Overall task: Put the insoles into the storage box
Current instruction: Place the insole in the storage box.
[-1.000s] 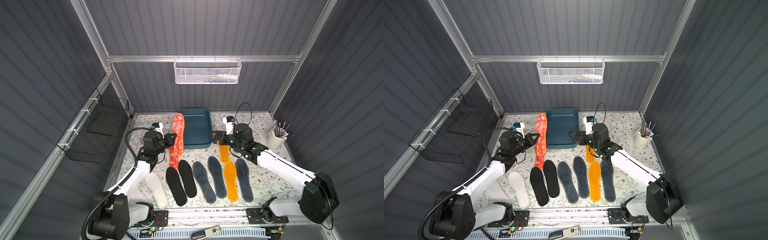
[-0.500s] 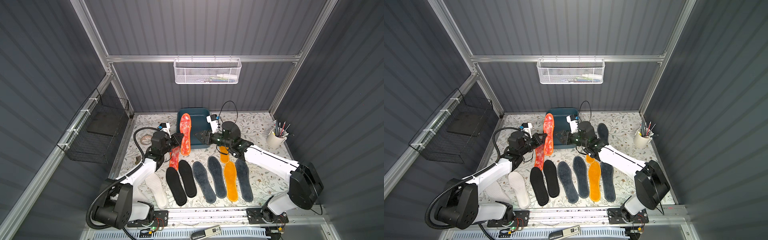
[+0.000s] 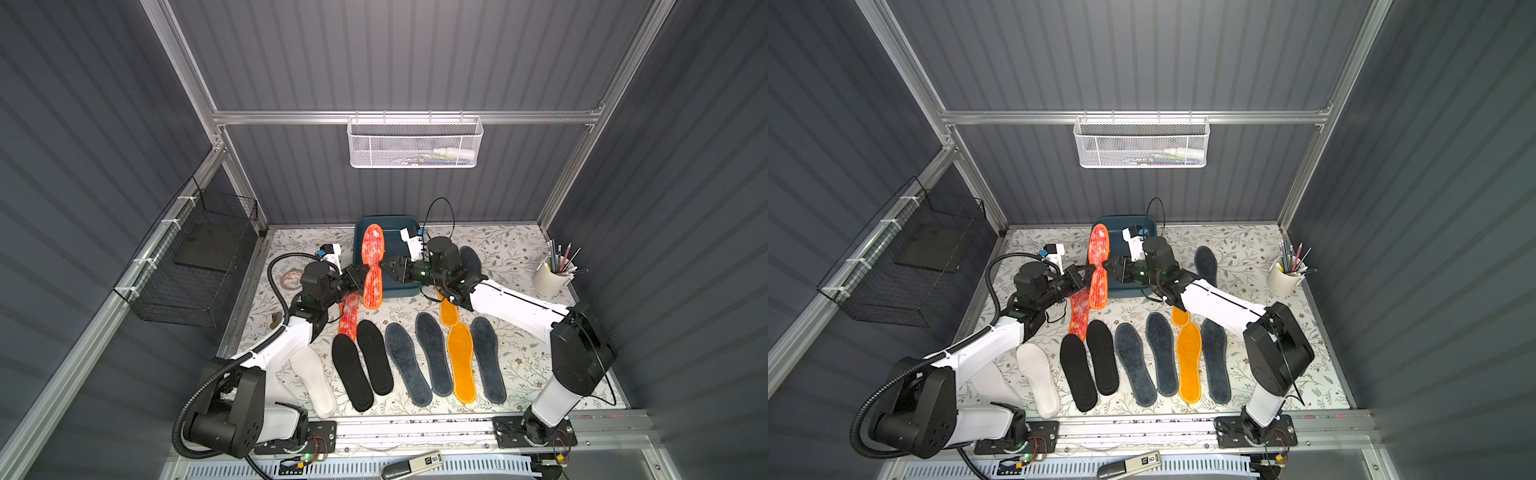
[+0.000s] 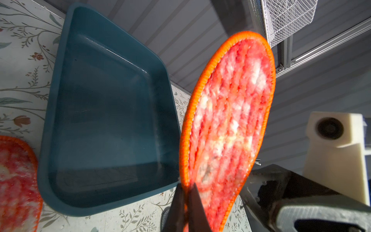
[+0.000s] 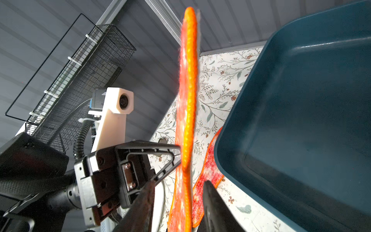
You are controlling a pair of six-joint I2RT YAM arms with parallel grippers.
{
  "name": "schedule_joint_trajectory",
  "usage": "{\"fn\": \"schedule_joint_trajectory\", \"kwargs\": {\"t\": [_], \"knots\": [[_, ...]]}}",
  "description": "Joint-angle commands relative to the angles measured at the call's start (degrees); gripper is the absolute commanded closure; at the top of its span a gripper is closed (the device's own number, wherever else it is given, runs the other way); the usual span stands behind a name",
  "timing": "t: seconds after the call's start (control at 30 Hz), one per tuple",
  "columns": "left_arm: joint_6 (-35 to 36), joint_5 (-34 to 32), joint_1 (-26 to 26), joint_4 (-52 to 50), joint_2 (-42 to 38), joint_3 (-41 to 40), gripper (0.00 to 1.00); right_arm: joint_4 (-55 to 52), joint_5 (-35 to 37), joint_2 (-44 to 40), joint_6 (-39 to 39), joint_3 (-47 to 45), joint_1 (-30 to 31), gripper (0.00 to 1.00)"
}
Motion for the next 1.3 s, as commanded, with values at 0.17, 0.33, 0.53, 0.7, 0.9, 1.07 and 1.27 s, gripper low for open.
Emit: {"fn": "schedule_joint_trajectory", "kwargs": {"t": [0.17, 0.33, 0.53, 0.7, 0.9, 1.07, 1.27], "knots": [[0.0, 2.3, -0.3, 1.7, -0.7, -0.5, 1.0, -0.2, -1.4, 2.8, 1.2, 3.2, 0.7, 0.86], [1.1, 3.1, -0.3, 1.4, -1.3, -0.5, 1.0, 0.1, -0.7, 2.5, 1.6, 2.8, 0.8, 1.0], [5.2, 0.2, -0.3, -5.7, -5.5, 0.6, 0.01, -1.6, 0.7, 1.9, 0.6, 3.9, -1.3, 1.0], [10.1, -10.7, -0.3, -17.7, -13.2, -0.1, 0.0, -4.4, -2.2, 5.7, 0.5, 9.3, -5.3, 1.0], [11.7, -21.6, -0.3, -30.2, -22.5, -2.7, 0.0, -7.5, -4.2, 13.3, -1.0, 18.5, -7.5, 1.0], [12.3, -29.3, -0.2, -41.7, -29.9, -3.8, 0.0, -9.9, -4.7, 20.2, -2.1, 26.1, -8.5, 1.0], [12.7, -33.5, -0.3, -51.8, -35.6, -3.4, 0.01, -14.9, -5.0, 28.7, -3.9, 36.2, -8.7, 1.0]]}}
